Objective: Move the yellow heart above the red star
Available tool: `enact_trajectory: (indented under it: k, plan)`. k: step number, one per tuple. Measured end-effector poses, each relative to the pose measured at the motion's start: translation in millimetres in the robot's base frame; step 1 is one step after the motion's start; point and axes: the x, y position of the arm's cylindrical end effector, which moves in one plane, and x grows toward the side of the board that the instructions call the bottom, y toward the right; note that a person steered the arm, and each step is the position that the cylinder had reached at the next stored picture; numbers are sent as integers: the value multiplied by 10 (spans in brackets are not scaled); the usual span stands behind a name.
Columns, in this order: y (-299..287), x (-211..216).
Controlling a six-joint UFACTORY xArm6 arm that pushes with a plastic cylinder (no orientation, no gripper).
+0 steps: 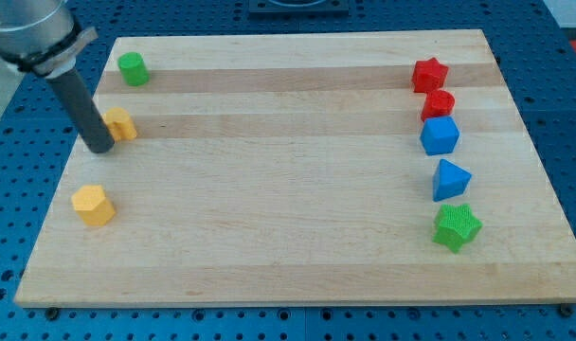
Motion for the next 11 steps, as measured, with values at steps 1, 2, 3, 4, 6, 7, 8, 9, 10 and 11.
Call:
enact_trajectory:
  k: [1, 2, 3, 4, 6, 7, 8, 9, 10, 11]
  plan:
    - [3, -274]
    - [57, -278]
    - [662, -570]
    - [738, -606]
    - [823, -978]
    - [1477, -901]
    - [1733, -884]
    - [1013, -749]
    - [1279, -966]
    - [1556, -1183]
